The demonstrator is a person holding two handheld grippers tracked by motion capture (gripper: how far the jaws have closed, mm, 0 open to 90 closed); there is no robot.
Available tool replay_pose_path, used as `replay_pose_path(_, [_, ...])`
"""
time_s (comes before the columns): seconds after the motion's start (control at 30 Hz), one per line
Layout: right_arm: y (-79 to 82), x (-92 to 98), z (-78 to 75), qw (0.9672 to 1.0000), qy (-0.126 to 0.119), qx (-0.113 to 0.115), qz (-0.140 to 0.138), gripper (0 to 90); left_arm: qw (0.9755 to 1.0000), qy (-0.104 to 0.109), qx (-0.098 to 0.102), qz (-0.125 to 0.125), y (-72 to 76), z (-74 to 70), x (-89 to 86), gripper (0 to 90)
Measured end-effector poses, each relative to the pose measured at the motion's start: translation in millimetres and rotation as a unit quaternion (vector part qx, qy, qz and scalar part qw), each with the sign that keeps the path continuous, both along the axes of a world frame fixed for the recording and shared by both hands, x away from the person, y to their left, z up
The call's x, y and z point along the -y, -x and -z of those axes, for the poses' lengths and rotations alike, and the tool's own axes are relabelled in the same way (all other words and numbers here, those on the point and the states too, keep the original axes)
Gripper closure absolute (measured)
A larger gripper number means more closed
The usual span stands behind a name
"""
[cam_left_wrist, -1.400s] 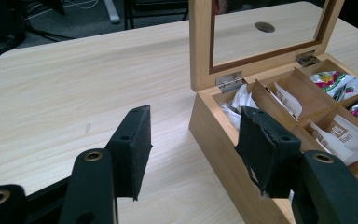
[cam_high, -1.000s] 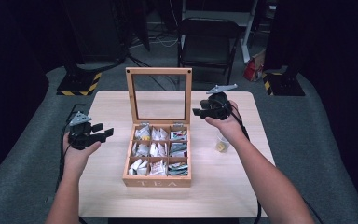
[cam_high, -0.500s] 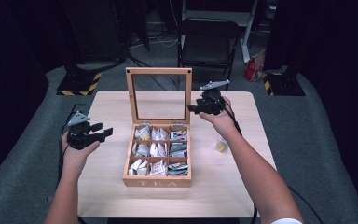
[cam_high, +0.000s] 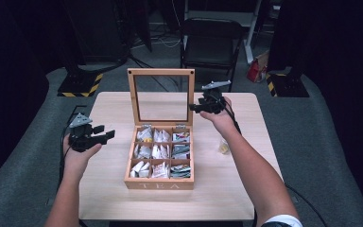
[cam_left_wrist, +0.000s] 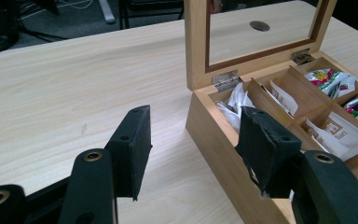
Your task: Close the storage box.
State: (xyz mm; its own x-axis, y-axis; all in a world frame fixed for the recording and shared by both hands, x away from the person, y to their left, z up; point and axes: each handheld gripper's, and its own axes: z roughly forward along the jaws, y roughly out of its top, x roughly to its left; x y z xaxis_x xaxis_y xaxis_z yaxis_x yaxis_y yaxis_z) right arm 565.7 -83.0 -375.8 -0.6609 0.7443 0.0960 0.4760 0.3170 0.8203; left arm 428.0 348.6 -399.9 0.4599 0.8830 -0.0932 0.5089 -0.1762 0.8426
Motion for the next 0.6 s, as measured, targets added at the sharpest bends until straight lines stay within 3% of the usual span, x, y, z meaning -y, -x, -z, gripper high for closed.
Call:
replay_pose_path(0.33, [-5.1,-8.7,-7.2,0.9999,0.006,0.012,-0.003,41.4,1.0,-0.001,-0.002,0.001,-0.2,0.6,0.1,44.3])
replay_pose_path(0.6, [-8.2,-16.1,-3.5,0.9998,0.005,0.015,-0.011,40.4,1.0,-0.001,-0.002,0.002,-0.1,0.8,-0.1,44.3])
